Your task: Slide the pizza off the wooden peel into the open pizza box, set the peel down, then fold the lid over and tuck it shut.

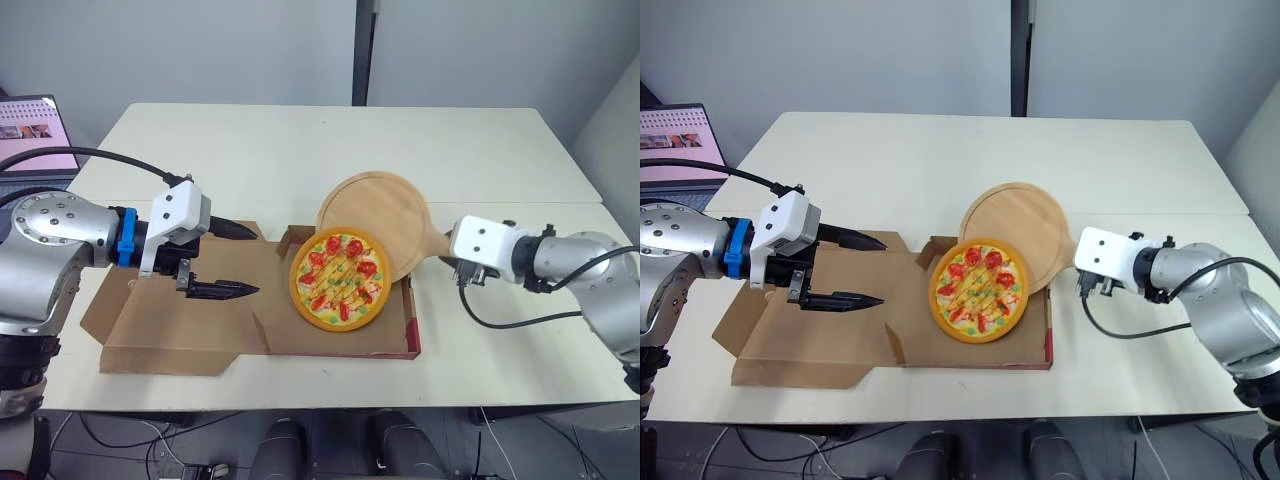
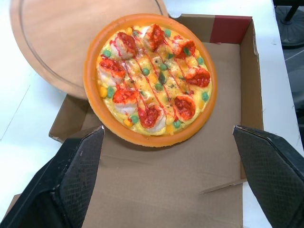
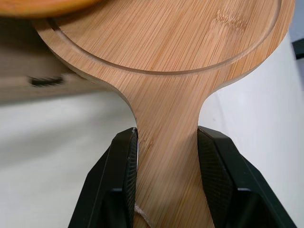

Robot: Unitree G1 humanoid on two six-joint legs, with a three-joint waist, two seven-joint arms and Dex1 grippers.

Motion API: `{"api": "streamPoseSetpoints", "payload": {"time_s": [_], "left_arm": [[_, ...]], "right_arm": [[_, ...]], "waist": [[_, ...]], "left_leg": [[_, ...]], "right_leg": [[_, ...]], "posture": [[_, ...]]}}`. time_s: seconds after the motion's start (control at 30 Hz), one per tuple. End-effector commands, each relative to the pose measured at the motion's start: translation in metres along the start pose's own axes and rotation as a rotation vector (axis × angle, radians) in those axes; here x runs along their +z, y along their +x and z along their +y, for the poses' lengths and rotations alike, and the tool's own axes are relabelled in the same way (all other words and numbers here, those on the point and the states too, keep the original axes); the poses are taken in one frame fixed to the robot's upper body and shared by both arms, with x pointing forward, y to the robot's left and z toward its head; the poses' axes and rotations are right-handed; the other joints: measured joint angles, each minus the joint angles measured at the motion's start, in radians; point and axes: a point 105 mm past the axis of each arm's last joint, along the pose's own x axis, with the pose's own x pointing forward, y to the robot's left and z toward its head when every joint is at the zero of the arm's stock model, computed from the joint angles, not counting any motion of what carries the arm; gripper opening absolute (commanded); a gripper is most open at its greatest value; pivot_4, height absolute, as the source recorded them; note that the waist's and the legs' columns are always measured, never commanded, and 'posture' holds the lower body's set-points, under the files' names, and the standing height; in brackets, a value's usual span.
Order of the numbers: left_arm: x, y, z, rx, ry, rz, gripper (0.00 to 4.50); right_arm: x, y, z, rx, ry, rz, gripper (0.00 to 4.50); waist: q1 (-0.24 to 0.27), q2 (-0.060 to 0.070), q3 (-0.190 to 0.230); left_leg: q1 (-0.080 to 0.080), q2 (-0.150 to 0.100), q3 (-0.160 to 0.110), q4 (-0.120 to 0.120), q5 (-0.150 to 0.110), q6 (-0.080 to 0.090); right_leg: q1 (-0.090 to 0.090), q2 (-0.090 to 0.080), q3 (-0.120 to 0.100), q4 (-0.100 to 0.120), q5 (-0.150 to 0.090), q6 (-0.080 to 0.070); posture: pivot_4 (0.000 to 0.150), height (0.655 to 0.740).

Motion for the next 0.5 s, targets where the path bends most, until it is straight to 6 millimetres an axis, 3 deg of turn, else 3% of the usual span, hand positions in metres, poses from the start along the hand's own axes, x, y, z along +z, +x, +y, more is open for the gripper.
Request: {"api": "streamPoseSetpoints", "payload": {"time_s": [0.03,0.2,0.4,0.5], "left_arm": [[0.009,-0.004,0.005,0.03,0.047,-0.01,4.5],[0.014,0.0,0.006,0.021,0.054,-0.034,4.5],[0.027,0.01,0.011,0.025,0.079,-0.098,4.5],[0.045,0.021,0.012,0.012,0.103,-0.182,4.5]], "right_arm": [[0.012,-0.032,-0.043,-0.155,-0.062,-0.049,1.55],[-0.003,-0.056,-0.056,-0.224,0.013,-0.035,1.55],[-0.037,-0.08,-0.046,-0.3,0.279,0.012,1.55],[-0.062,-0.09,-0.026,-0.343,0.449,0.076,1.55]], "waist": [[0.001,0.0,0.0],[0.006,0.0,0.0],[0.011,0.0,0.0],[0.011,0.0,0.0]], "left_leg": [[0.0,0.0,0.0,0.0,0.0,0.0],[0.0,0.0,0.0,0.0,0.0,0.0],[0.0,0.0,0.0,0.0,0.0,0.0],[0.0,-0.001,0.0,0.001,0.0,0.0]], "right_leg": [[0.0,0.0,0.0,0.0,0.0,0.0],[0.0,0.0,0.0,0.0,0.0,0.0],[0.001,0.0,0.0,0.0,0.0,0.0],[0.001,0.0,0.0,0.001,0.001,0.0]], "posture": [[0.15,0.7325],[0.15,0.7325],[0.15,0.7325],[0.15,0.7325]]}}
